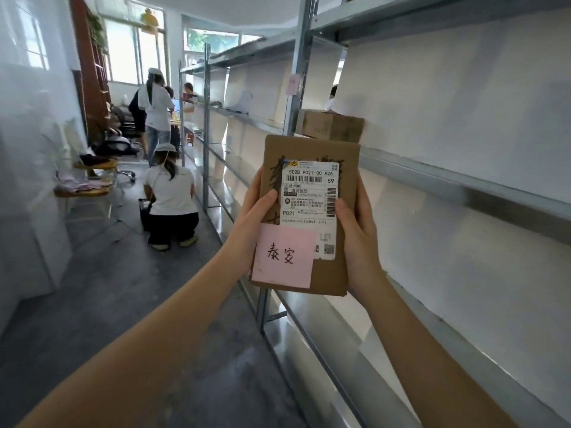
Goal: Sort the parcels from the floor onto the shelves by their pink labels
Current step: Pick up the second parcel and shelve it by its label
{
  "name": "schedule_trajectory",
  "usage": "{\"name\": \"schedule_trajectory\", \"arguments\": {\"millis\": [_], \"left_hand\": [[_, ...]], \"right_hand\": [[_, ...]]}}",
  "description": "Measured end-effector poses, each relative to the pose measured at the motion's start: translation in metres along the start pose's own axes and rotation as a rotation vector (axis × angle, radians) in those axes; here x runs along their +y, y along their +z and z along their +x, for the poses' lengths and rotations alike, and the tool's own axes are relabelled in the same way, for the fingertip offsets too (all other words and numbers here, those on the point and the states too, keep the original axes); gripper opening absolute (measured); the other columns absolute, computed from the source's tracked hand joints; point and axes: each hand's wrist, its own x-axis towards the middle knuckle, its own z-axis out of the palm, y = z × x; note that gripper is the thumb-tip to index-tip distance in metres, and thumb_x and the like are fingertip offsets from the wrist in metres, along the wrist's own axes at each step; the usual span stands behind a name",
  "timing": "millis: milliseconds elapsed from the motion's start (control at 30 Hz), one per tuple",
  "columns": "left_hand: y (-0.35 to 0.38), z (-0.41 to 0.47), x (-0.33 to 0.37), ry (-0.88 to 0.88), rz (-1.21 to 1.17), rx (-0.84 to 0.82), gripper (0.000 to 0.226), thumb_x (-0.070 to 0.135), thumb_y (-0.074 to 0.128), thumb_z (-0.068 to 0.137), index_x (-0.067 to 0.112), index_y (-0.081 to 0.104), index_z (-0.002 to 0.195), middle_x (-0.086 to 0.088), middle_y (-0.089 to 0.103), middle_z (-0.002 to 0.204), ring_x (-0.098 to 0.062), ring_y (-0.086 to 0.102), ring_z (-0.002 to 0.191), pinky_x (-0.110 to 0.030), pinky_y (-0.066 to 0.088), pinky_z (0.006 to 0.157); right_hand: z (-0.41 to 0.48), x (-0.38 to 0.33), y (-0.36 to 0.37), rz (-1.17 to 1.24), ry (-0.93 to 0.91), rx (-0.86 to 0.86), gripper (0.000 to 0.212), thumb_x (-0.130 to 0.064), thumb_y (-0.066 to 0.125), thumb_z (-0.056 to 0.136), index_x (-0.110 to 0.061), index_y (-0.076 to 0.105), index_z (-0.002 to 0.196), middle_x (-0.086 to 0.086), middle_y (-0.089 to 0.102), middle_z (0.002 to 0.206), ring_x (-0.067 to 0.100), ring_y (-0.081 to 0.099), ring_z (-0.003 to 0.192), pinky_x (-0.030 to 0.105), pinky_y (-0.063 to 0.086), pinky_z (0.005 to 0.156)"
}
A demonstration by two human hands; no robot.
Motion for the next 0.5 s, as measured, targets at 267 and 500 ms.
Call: {"name": "schedule_trajectory", "arguments": {"millis": [267, 500], "left_hand": [[-0.033, 0.076, -0.03, 0.002, 0.046, 0.053, 0.051, 0.02, 0.046, 0.092, 0.035, 0.033, 0.139, -0.006, 0.066, 0.114, -0.021, 0.068, 0.091, -0.037, 0.057, 0.073], [-0.07, 0.116, -0.066, -0.022, 0.015, 0.102, 0.041, 0.018, 0.043, 0.093, 0.04, 0.041, 0.127, -0.005, 0.067, 0.109, -0.019, 0.069, 0.087, -0.034, 0.058, 0.07]], "right_hand": [[0.075, 0.058, 0.007, 0.026, 0.034, -0.042, 0.053, -0.026, 0.048, 0.094, -0.04, 0.029, 0.141, -0.017, 0.059, 0.123, 0.005, 0.065, 0.102, 0.03, 0.056, 0.083], [0.116, 0.112, 0.018, 0.028, 0.085, -0.06, 0.053, -0.019, 0.048, 0.094, -0.034, 0.03, 0.142, -0.023, 0.059, 0.111, -0.006, 0.065, 0.091, 0.014, 0.052, 0.067]]}}
